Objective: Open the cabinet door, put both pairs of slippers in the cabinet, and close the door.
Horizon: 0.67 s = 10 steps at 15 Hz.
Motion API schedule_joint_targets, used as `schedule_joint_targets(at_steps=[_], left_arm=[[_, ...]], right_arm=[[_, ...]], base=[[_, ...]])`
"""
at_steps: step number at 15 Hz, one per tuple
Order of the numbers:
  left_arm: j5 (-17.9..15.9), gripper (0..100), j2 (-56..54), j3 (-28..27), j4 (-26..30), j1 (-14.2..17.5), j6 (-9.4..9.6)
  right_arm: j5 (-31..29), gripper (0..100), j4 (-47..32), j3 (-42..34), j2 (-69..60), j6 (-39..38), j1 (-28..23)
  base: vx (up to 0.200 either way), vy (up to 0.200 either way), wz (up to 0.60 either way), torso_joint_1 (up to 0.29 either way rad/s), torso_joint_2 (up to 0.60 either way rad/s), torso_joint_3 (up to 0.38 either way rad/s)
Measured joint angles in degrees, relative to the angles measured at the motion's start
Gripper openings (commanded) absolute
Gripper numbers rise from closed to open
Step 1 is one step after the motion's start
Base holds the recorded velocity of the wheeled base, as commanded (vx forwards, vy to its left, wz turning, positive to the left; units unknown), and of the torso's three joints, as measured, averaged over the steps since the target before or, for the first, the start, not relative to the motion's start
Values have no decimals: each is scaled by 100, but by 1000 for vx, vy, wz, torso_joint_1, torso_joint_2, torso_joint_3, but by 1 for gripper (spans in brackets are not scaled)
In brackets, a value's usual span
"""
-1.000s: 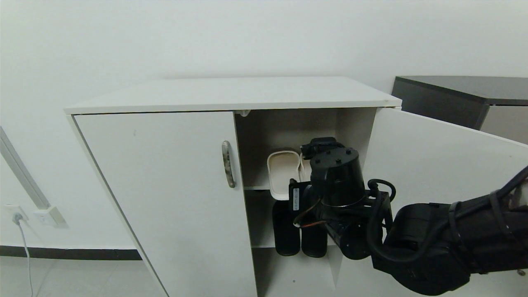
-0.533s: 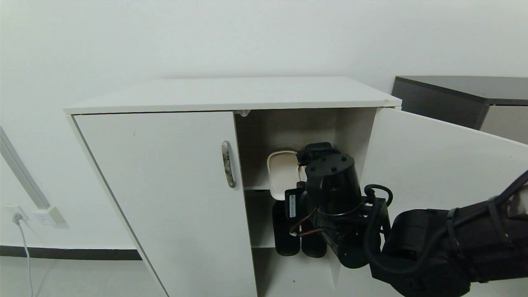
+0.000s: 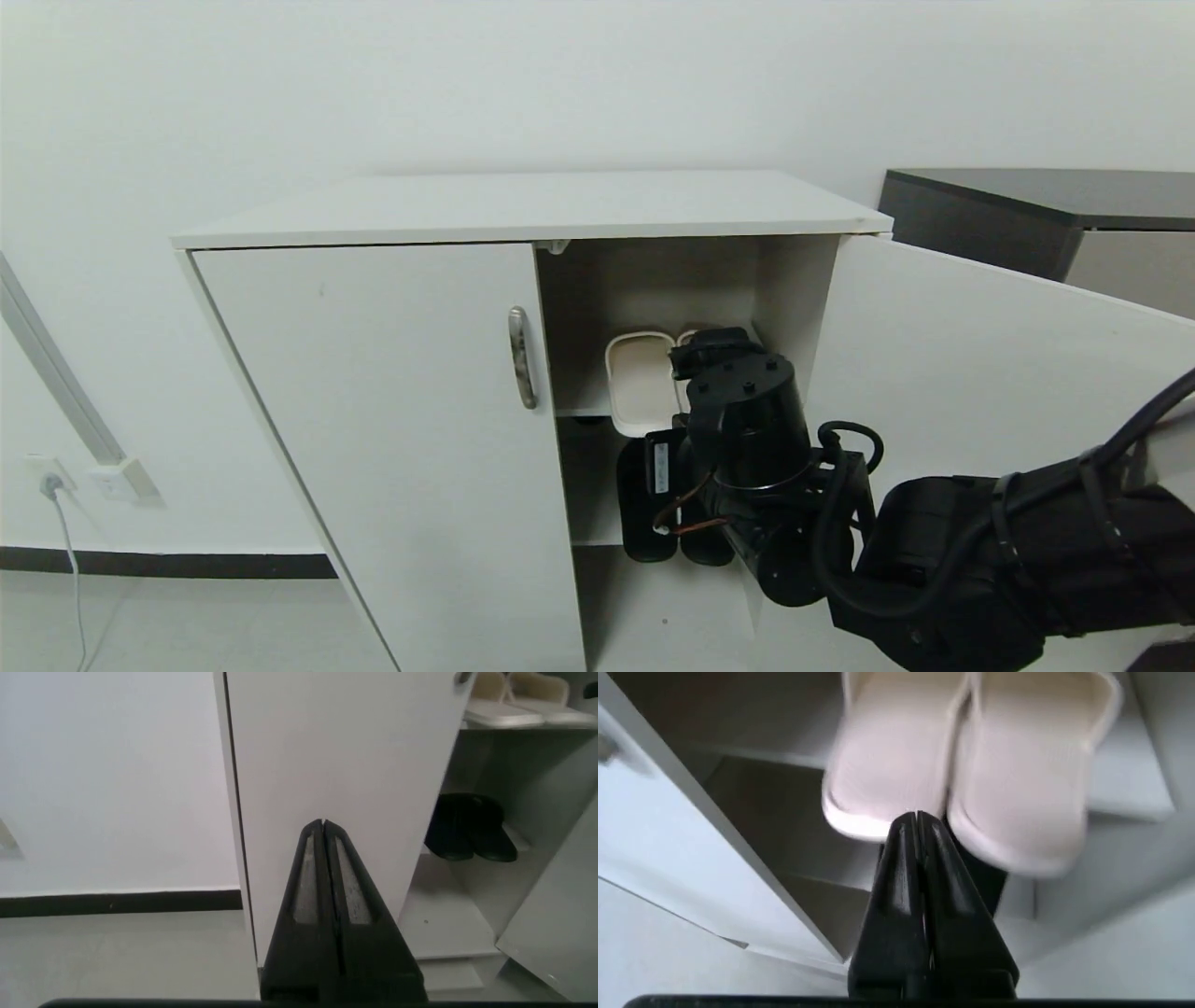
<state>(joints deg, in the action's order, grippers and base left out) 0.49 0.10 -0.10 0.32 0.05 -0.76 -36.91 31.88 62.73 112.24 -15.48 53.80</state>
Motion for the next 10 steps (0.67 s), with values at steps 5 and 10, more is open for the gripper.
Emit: schedule_joint_targets(at_steps=[5,10], left_arm=[[2,0,0,0,6,2,0],[0,0,0,0,-2,5,-2]], right_arm=[[-1,0,13,-6,66,0,-9],[-1,0,17,-61,83,10,-13]], base=[[-200,0,0,2,2,2],[-200,0,0,0,2,3]])
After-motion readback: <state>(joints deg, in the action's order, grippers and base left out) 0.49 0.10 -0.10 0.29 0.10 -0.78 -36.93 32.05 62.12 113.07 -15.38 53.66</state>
